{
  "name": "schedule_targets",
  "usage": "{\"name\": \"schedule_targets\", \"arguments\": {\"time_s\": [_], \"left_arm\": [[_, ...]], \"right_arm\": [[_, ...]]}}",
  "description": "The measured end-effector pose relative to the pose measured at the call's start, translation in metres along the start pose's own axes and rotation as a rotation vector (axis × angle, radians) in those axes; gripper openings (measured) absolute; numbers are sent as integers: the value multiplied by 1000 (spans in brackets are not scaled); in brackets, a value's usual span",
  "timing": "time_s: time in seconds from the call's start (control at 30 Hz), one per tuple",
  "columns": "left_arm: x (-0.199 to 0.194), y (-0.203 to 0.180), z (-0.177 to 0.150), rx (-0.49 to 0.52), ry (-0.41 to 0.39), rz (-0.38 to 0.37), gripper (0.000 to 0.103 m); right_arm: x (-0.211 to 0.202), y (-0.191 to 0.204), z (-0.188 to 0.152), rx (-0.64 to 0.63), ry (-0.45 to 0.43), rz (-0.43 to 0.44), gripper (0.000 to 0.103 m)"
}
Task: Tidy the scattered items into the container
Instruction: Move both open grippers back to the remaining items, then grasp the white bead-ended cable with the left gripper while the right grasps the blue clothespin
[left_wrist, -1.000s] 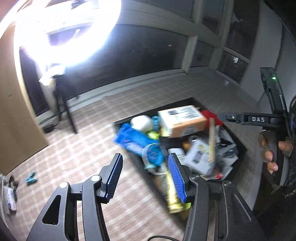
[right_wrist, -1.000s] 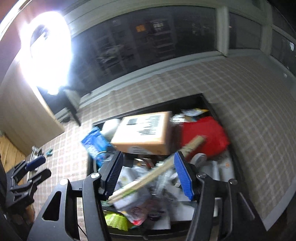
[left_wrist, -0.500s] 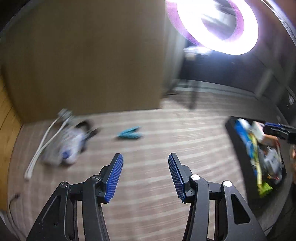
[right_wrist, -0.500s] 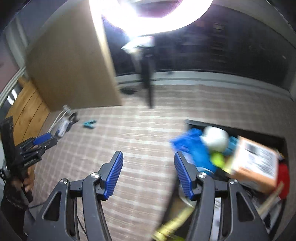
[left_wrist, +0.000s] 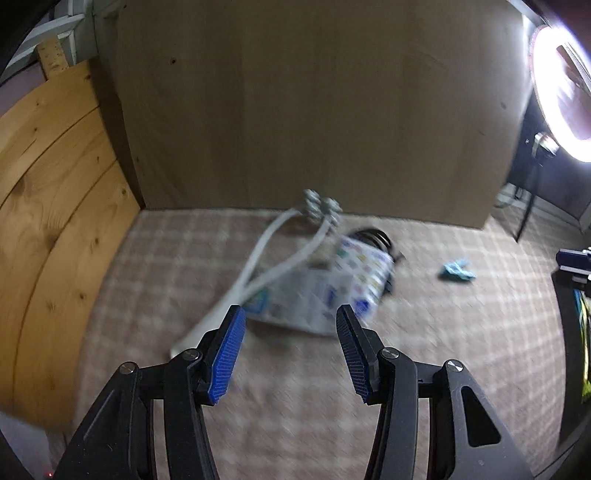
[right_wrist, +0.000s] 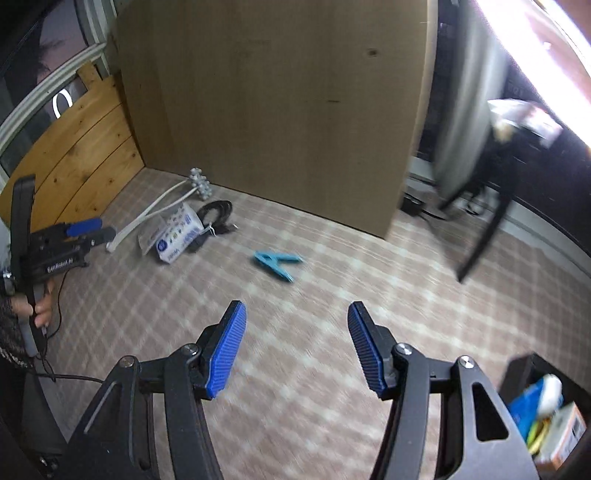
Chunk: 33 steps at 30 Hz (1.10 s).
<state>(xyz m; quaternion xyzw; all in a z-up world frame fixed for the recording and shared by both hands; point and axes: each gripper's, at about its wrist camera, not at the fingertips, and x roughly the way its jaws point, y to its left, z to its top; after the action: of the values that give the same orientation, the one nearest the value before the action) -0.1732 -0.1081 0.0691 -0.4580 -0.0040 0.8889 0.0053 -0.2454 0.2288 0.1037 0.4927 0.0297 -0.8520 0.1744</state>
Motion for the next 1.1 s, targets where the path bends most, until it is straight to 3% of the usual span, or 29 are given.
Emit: {"name": "schedule_targets", "arguments": {"time_s": [0.43, 0.57, 0.83, 0.93, 1.0, 1.07, 1.1], "left_arm": [[69, 30, 48, 2, 65, -16, 44], [85, 31, 55, 16, 94, -37, 44], [120, 28, 64, 51, 159, -62, 42], [130, 18, 64, 91, 186, -57, 25], [135, 13, 64, 110, 204, -46, 11], [136, 10, 63, 120, 201, -45, 9], [136, 9, 62, 122, 198, -42, 9]], "right_arm": [[92, 20, 24, -92, 146, 10, 51], [107, 20, 27, -92, 169, 17, 44], [121, 26, 28, -137, 185, 25, 43], [125, 26, 27, -145, 197, 26, 33], [127, 26, 26, -144, 201, 32, 31], [126, 26, 25, -141, 194, 39, 30], [125, 26, 24, -138, 193, 48, 24]]}}
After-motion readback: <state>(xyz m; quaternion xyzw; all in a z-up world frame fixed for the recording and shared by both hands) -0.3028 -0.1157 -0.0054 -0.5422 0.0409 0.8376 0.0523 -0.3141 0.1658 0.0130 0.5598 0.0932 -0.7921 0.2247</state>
